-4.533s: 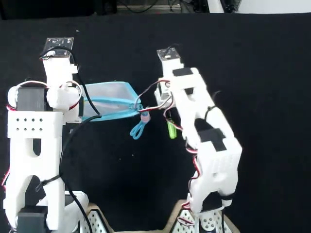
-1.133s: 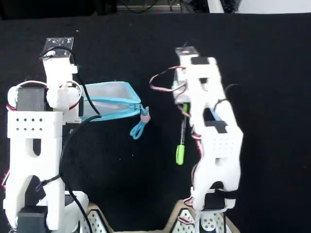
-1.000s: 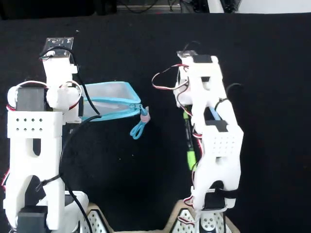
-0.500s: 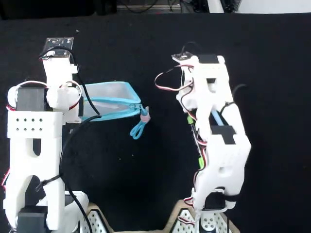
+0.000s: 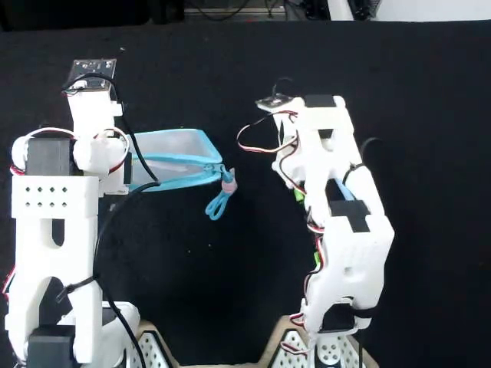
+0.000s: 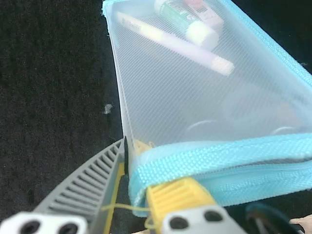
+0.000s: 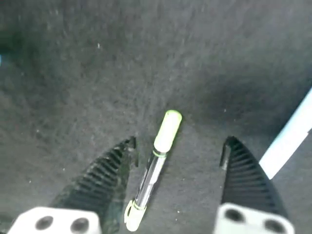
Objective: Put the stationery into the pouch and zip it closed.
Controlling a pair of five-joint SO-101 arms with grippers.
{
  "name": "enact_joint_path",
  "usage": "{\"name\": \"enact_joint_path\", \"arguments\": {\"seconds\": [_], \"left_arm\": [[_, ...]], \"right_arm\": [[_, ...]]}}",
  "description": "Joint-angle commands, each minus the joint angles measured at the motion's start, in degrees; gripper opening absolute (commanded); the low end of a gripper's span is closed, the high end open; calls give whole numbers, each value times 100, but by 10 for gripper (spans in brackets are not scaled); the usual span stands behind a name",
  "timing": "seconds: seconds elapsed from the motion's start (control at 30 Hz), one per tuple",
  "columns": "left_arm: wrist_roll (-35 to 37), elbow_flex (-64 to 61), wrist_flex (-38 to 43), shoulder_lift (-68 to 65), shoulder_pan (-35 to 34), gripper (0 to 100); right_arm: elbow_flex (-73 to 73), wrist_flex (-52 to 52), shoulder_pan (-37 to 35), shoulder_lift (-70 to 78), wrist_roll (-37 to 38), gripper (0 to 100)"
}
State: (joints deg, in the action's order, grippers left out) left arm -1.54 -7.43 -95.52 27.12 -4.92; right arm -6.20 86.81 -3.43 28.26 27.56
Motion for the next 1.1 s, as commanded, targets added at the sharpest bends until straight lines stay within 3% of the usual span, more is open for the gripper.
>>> {"name": "enact_joint_path", "arguments": {"seconds": [0.0,0.3,0.47,0.57,0.93,1.07], "left_arm": [[70,-75,-18,-53,4,30],[70,-75,-18,-53,4,30],[70,-75,-9,-53,4,30],[70,-75,-9,-53,4,30],[70,-84,9,-53,4,30],[70,-84,9,-53,4,30]], "right_arm": [[-110,167,-53,-453,9,260],[971,-1451,-35,-462,-343,221],[848,-1442,26,-462,-519,174],[848,-1451,114,-462,-545,18],[980,-738,185,-2176,-571,10],[1051,-712,141,-3002,-993,11]]}}
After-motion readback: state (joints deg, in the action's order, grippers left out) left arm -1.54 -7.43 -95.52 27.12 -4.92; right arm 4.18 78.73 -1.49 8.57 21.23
